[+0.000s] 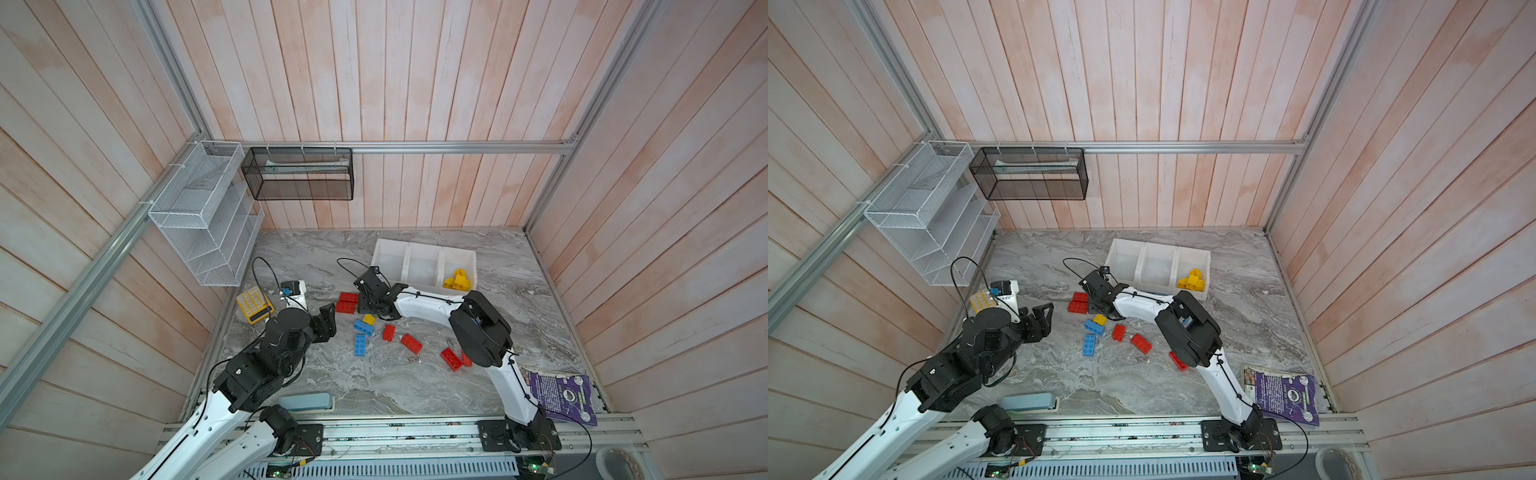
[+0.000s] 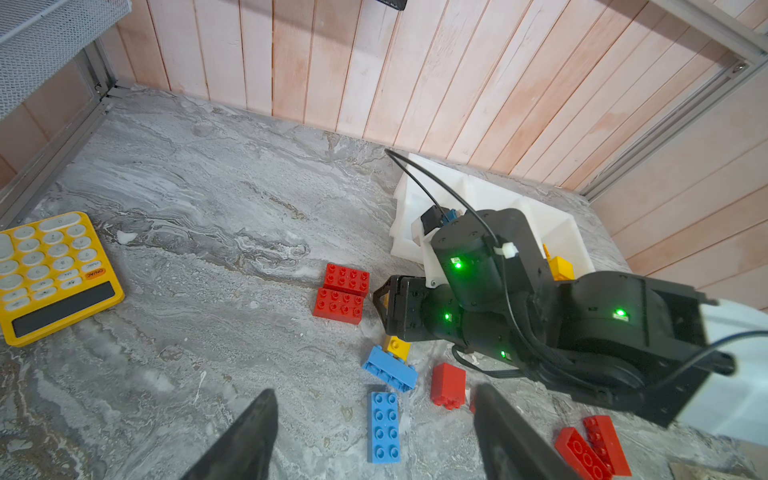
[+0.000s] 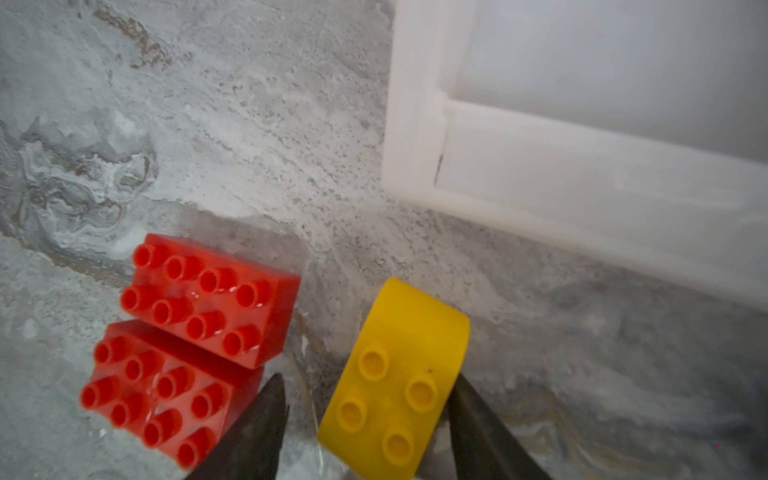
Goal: Sort the legos into containers by color
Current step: 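Reach the right gripper to a yellow brick near the red bricks and grasp, then lift the yellow brick with the right gripper and drop it into the bin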
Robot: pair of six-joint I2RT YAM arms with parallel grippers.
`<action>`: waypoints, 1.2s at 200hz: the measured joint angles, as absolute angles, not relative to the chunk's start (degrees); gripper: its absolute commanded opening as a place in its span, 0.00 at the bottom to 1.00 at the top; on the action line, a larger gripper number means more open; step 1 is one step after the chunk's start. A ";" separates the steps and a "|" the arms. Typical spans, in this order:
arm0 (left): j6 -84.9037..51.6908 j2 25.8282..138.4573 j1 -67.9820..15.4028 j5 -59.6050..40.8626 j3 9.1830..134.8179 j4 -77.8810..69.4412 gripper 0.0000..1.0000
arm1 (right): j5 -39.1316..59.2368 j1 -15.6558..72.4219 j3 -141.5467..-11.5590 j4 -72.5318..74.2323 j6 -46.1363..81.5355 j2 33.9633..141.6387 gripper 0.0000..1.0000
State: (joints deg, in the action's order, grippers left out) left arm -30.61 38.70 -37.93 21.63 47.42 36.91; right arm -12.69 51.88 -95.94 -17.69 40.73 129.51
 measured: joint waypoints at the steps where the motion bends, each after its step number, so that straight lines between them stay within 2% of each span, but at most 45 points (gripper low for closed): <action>1: -30.61 38.70 -37.93 21.65 47.42 36.88 0.76 | -12.69 51.88 -95.98 -17.69 40.75 129.56 0.58; 45: -30.63 38.24 -37.93 21.58 46.96 36.95 0.76 | -14.09 51.88 -97.12 -17.87 40.25 130.54 0.48; 71: -30.65 38.37 -37.93 21.43 46.96 37.47 0.76 | -14.57 51.88 -97.12 -18.04 40.07 130.56 0.37; 87: -30.65 38.39 -37.93 21.28 46.96 37.82 0.76 | -14.61 51.88 -97.03 -17.91 39.99 130.56 0.37; 92: -30.65 38.39 -37.93 21.26 46.96 37.85 0.76 | -14.63 51.88 -96.90 -17.76 39.97 130.52 0.33; 149: -31.11 38.61 -37.93 19.90 47.16 39.81 0.76 | -14.66 51.99 -92.25 -16.91 39.05 126.63 0.29; 204: -31.53 42.76 -37.93 16.95 48.12 40.12 0.77 | -12.16 51.27 -81.28 -14.81 37.06 107.48 0.29; 240: -31.97 50.70 -37.93 15.14 48.14 38.50 0.77 | -8.78 44.58 -73.49 -11.86 35.11 92.75 0.29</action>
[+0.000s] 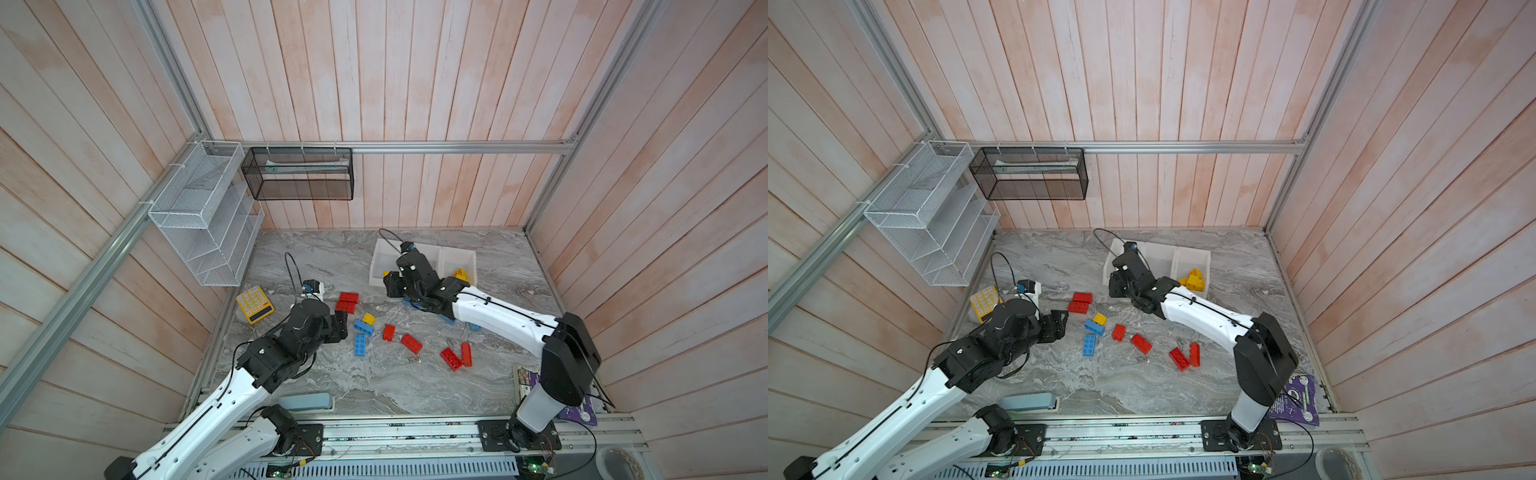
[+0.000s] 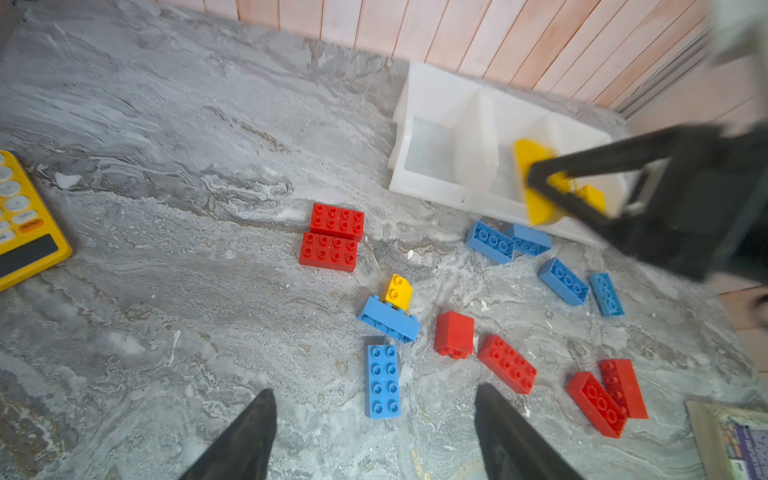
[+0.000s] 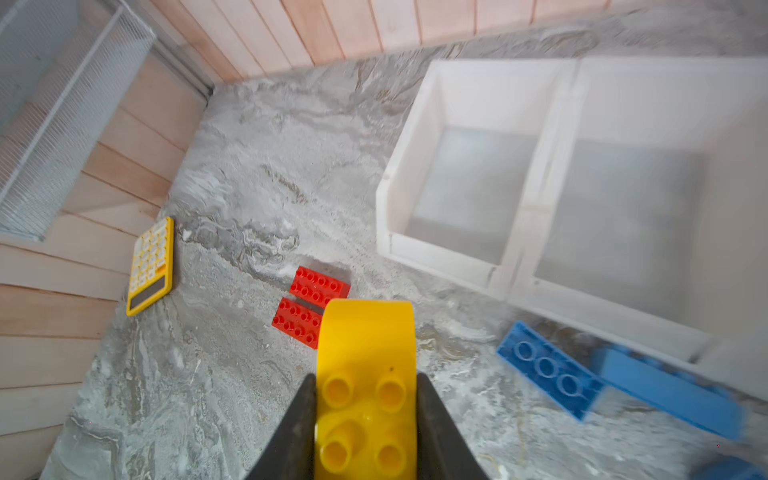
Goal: Sort the legos into containers by color
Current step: 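Lift the yellow brick with the right gripper and drop it into the bin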
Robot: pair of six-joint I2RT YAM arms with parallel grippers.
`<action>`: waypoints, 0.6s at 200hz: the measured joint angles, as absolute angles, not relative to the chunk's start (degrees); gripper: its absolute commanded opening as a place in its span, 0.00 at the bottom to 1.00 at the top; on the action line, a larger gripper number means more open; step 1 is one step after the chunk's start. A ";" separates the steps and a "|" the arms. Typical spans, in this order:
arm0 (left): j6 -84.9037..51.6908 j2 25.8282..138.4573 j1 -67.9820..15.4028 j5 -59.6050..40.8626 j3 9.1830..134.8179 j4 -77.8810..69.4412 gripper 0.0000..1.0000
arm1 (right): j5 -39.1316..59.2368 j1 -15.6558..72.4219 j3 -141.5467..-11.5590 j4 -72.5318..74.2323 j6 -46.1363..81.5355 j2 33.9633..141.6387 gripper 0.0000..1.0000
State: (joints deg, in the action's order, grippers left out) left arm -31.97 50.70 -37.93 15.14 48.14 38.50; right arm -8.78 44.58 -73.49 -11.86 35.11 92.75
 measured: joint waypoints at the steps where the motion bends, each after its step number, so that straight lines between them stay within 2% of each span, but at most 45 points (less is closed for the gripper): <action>1: -31.97 51.03 -37.93 15.09 48.14 38.48 0.77 | -8.51 44.16 -73.12 -11.75 35.07 92.27 0.29; 53: -33.41 62.54 -37.93 14.48 48.16 34.17 0.77 | -2.39 24.97 -63.20 -11.55 31.62 81.87 0.29; 85: -34.11 68.93 -37.93 13.89 48.45 29.95 0.77 | 0.84 14.55 -60.51 -11.57 30.39 81.84 0.29; 120: -34.11 76.95 -37.91 13.67 50.41 27.49 0.77 | 2.76 9.41 -60.51 -10.66 29.67 84.88 0.29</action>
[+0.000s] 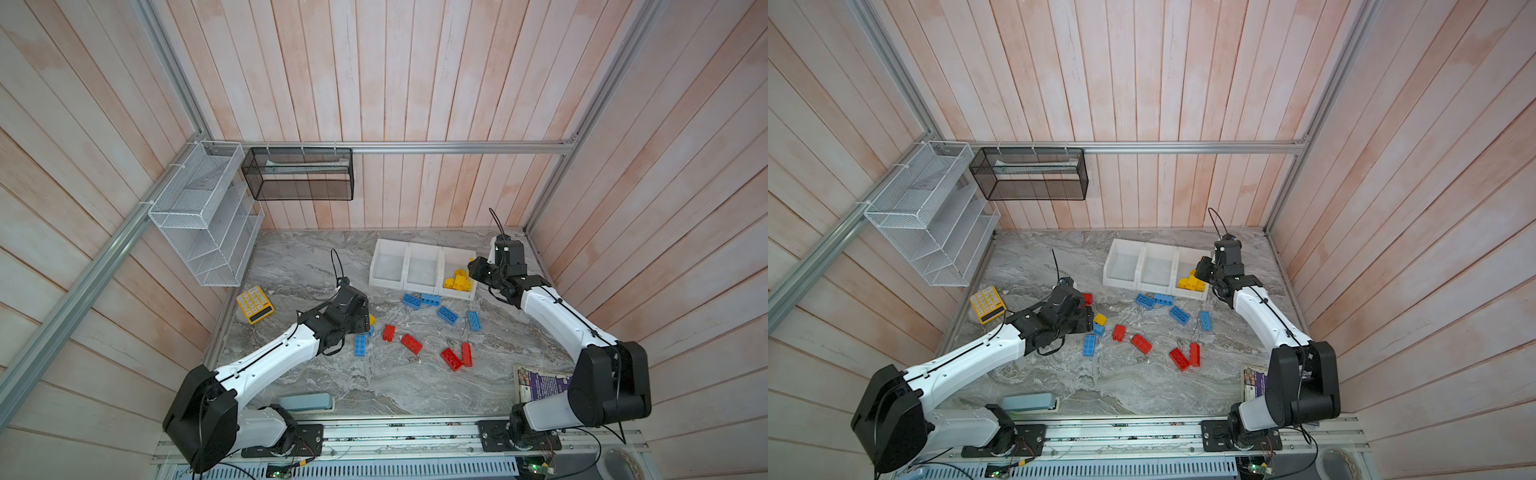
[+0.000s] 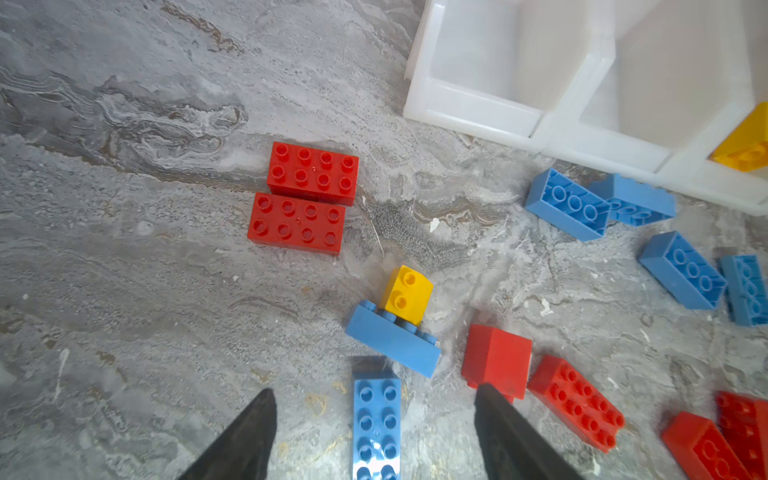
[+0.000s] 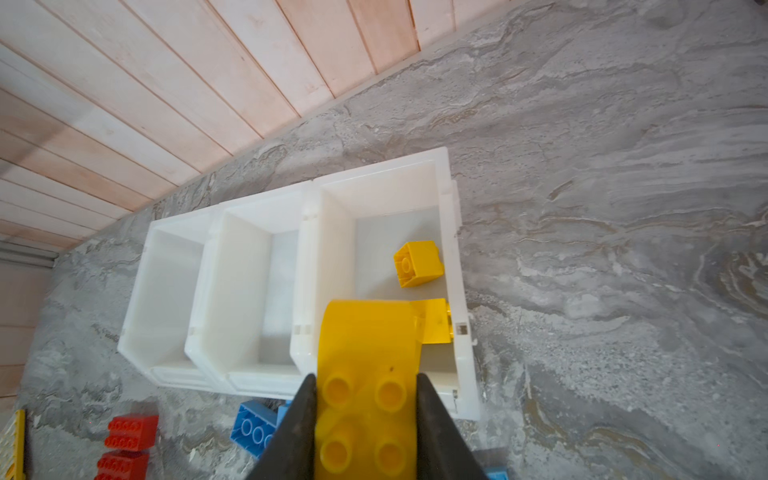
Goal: Sort the legos into containers by color
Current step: 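Lift the yellow brick with the right gripper and drop it into the bin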
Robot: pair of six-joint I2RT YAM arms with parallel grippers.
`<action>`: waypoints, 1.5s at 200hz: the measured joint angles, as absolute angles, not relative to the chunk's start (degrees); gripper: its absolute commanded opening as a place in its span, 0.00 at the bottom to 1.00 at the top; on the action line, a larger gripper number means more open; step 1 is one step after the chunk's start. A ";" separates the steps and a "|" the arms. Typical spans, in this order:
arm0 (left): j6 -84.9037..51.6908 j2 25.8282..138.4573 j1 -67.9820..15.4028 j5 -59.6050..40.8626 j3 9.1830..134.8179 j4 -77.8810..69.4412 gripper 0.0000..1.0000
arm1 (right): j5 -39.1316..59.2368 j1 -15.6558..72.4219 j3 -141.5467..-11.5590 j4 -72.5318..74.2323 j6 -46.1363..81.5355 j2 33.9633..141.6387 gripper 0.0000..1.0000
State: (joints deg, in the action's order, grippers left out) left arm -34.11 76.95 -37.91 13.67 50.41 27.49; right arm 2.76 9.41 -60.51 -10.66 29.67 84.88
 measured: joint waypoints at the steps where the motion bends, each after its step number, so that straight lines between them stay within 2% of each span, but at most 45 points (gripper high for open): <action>1: -34.11 77.06 -37.93 13.67 50.46 27.44 0.77 | 2.81 9.32 -60.51 -10.63 29.65 85.08 0.29; 45: -34.09 81.49 -37.63 12.29 51.57 25.89 0.77 | 4.51 8.86 -61.93 -10.07 29.47 91.35 0.30; 78: -34.06 83.90 -37.01 11.14 53.71 25.82 0.77 | 5.13 8.86 -65.69 -9.10 29.36 95.94 0.35; 102: -33.89 86.15 -36.75 10.57 55.66 25.85 0.77 | 6.39 8.86 -68.64 -8.34 29.15 99.02 0.56; 125: -33.56 88.88 -36.58 10.00 57.34 25.87 0.77 | 7.18 8.86 -69.80 -7.53 29.23 100.42 0.63; 164: -32.45 94.56 -36.18 9.39 61.52 26.59 0.77 | 7.77 8.86 -69.10 -6.11 29.63 99.50 0.63; 246: -31.48 104.42 -36.05 9.17 66.81 27.68 0.76 | 8.97 13.08 -56.25 -0.49 31.29 86.83 0.62; 300: -31.29 106.45 -36.05 8.64 67.20 28.97 0.75 | 8.95 13.47 -55.13 1.37 31.35 84.18 0.62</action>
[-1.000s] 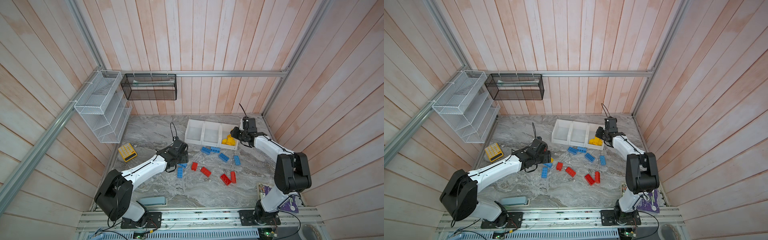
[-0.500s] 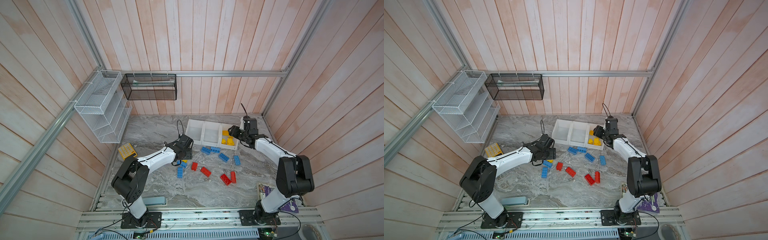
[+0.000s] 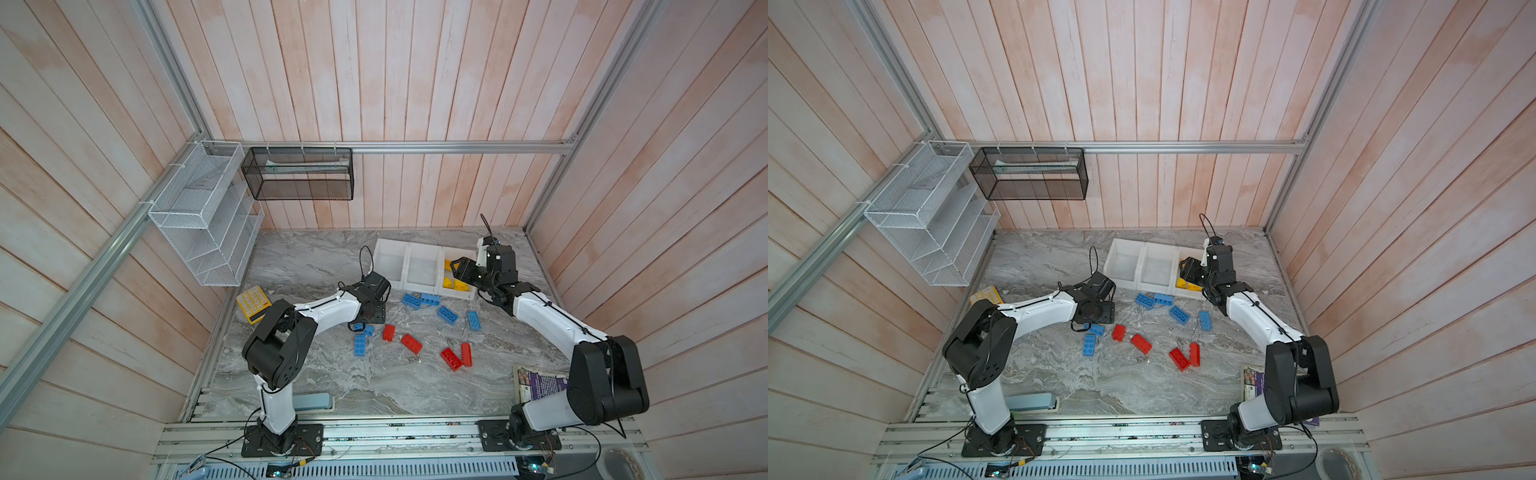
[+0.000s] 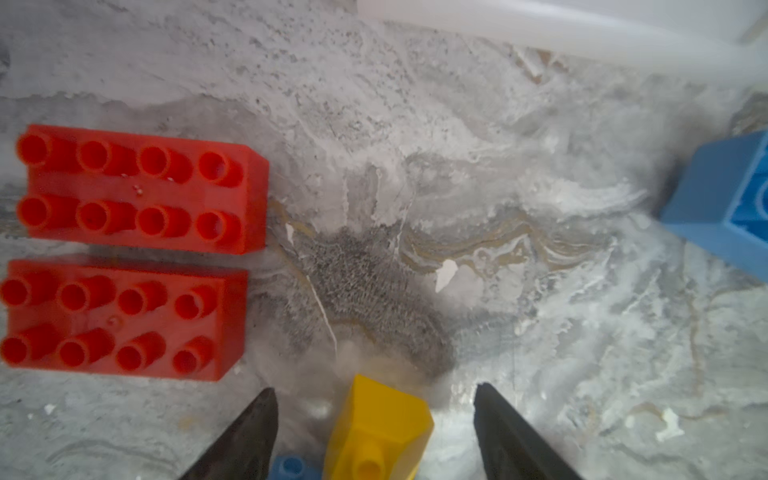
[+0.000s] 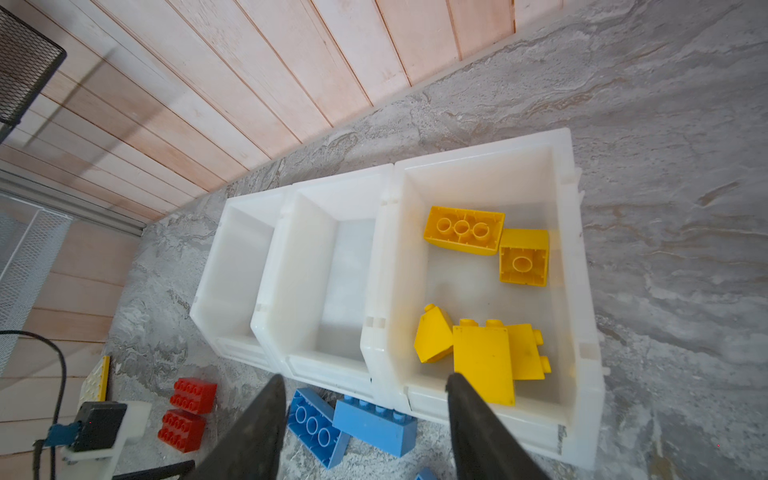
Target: Sort the legos into containers by color
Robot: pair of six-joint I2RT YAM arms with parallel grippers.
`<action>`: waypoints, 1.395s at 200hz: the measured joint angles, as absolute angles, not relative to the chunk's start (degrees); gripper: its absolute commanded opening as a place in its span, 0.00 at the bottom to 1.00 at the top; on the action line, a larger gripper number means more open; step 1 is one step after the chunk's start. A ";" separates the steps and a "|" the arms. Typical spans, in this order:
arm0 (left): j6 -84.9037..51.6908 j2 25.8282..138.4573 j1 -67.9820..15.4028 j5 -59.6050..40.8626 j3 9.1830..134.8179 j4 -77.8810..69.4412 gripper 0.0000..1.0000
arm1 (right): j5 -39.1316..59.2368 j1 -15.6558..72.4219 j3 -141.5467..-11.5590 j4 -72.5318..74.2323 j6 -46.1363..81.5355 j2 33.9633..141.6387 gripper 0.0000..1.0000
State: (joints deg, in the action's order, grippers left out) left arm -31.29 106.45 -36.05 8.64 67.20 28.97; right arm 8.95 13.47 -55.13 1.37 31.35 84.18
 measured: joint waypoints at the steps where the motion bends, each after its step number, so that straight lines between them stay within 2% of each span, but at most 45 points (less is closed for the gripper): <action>1: -31.29 106.45 -36.05 8.62 67.20 28.99 0.75 | 8.95 13.47 -55.13 1.39 31.35 84.18 0.62; 119: -31.27 106.39 -38.22 5.43 65.84 29.04 0.66 | 9.13 13.47 -54.78 1.78 31.51 83.68 0.62; 185: -31.03 107.35 -38.30 5.28 67.22 29.71 0.54 | 9.17 13.47 -54.35 2.02 31.51 83.68 0.62; 209: -31.07 108.05 -37.98 5.17 68.10 29.85 0.53 | 9.34 13.47 -54.30 2.22 31.53 83.68 0.62; 279: -31.07 108.99 -36.86 4.69 69.54 30.24 0.37 | 10.02 13.47 -54.30 2.24 31.53 83.68 0.62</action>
